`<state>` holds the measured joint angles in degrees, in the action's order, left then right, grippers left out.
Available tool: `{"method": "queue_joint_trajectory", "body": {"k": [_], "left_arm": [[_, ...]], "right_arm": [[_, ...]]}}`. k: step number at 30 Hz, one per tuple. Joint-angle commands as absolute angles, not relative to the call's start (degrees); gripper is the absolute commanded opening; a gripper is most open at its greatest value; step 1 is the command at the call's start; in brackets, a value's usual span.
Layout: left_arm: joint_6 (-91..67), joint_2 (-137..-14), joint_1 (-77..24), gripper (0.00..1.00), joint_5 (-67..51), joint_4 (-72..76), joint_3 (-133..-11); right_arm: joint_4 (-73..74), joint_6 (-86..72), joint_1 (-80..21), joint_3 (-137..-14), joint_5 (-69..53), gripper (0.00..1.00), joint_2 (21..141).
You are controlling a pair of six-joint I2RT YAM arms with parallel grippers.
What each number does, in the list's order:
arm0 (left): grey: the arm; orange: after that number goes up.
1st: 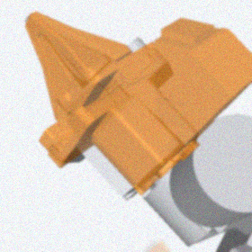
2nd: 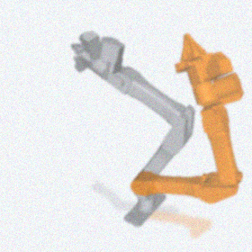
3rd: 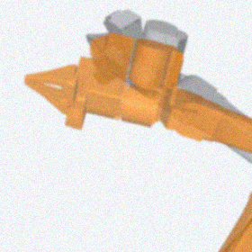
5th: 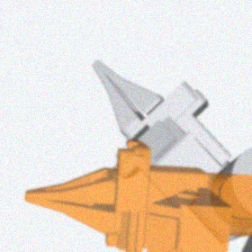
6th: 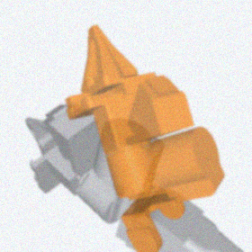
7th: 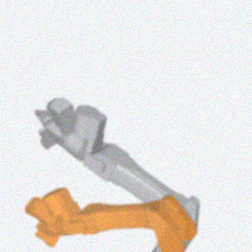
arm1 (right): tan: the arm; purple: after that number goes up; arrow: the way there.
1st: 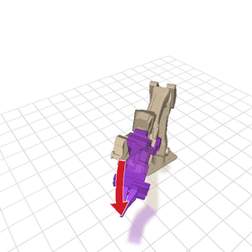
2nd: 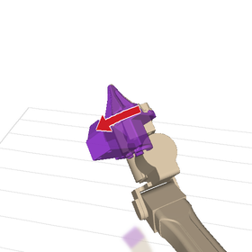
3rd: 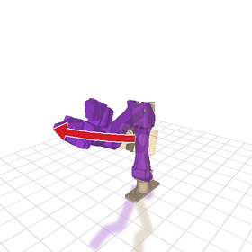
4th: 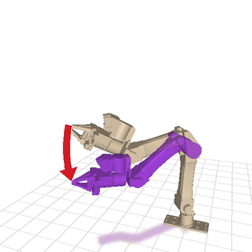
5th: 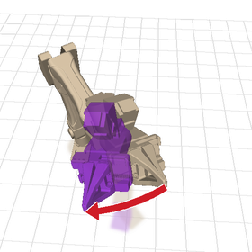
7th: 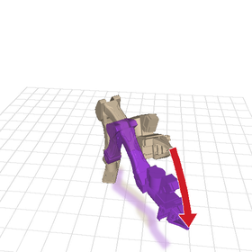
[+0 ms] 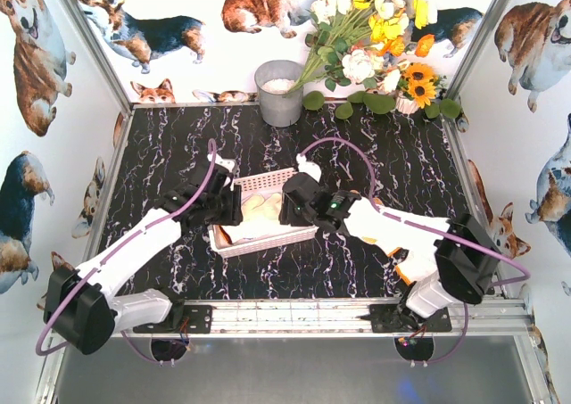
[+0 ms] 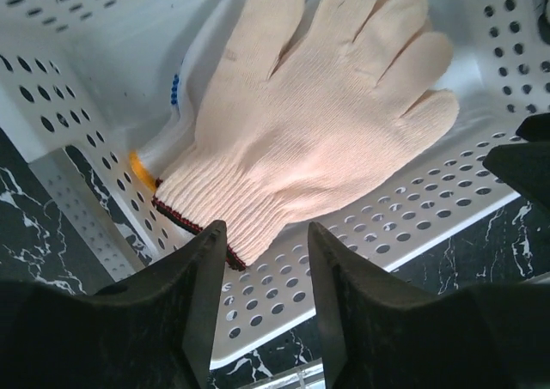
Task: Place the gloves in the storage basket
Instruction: Adjust the glove in the bin.
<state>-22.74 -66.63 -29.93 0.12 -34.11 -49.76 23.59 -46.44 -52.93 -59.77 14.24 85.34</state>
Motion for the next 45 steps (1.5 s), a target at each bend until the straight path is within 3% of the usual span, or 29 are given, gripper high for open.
{"method": "queue_joint_trajectory", "body": {"k": [1,10,19,28,35,38,45], "left_arm": [[-26.3,-68.3,-28.8,0.35,-1.0,-32.9,-47.7],[-25.3,-73.8,-27.6,0.23,1.9,-30.1,-46.5],[-23.7,-79.9,-26.4,0.16,5.5,-25.4,-45.9],[-20.8,-85.8,-25.6,0.12,9.7,-23.7,-47.6],[-19.9,-86.9,-25.5,0.12,8.4,-23.1,-48.1],[-19.5,-85.2,-25.5,0.16,6.8,-22.9,-48.2],[-18.3,-80.3,-25.5,0.38,6.1,-25.1,-50.1]], "right_arm": [[20.2,-43.9,-52.3,-62.0,5.3,0.35,88.5],[16.9,-44.4,-51.3,-65.4,2.3,0.21,97.1],[15.5,-45.2,-50.6,-66.9,0.7,0.18,103.0],[15.6,-45.3,-50.6,-66.6,2.9,0.19,105.4],[15.7,-43.7,-49.5,-66.5,2.6,0.25,103.6],[15.9,-41.7,-49.5,-66.5,0.2,0.31,100.5],[17.7,-40.6,-49.5,-63.2,-1.5,0.43,88.4]]}}
